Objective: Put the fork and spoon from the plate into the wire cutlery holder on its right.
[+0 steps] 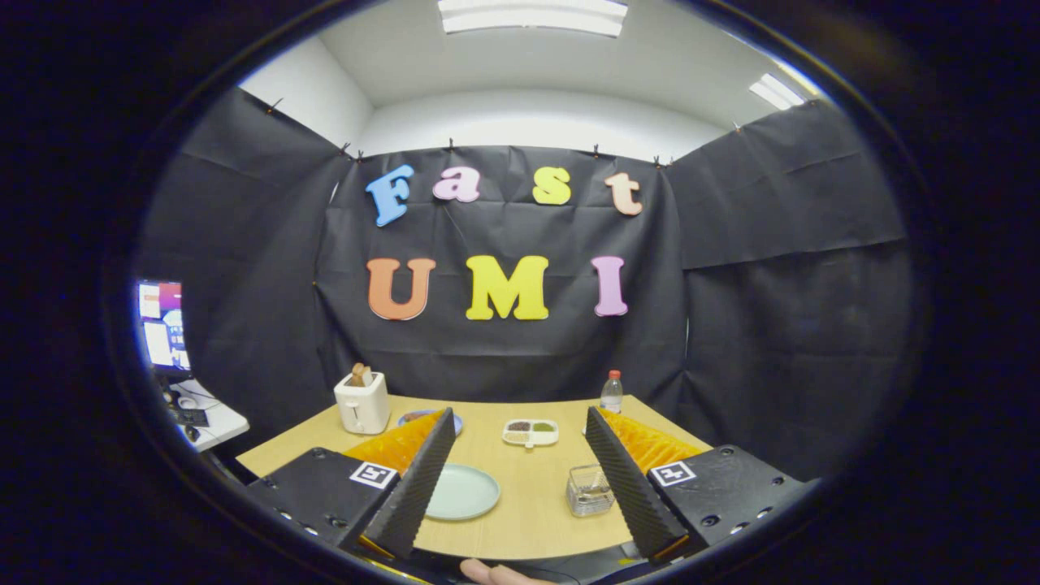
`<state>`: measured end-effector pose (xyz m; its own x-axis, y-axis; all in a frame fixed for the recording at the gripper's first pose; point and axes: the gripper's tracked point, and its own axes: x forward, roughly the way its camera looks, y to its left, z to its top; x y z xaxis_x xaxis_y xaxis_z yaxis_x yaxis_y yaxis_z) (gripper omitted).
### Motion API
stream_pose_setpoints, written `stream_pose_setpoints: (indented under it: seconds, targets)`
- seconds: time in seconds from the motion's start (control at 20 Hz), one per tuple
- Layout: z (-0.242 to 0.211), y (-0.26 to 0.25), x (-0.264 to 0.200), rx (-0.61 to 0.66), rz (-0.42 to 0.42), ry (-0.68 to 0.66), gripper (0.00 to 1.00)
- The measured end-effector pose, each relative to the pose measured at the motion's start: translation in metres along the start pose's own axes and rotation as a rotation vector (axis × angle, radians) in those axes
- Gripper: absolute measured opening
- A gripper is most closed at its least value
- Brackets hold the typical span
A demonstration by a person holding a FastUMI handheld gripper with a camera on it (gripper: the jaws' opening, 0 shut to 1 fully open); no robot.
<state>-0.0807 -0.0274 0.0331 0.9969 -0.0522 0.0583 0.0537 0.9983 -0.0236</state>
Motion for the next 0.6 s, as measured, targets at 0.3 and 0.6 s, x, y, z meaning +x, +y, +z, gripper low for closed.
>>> stream_pose_setpoints:
  seconds: [0.3, 0.6]
  targets:
    - [-0.0055, 0.0086, 0.0056, 0.003, 0.035, 0.002, 0.97]
    - [-0.0042, 0.0037, 0.0059, 0.007, 0.025, -0.001, 0.97]
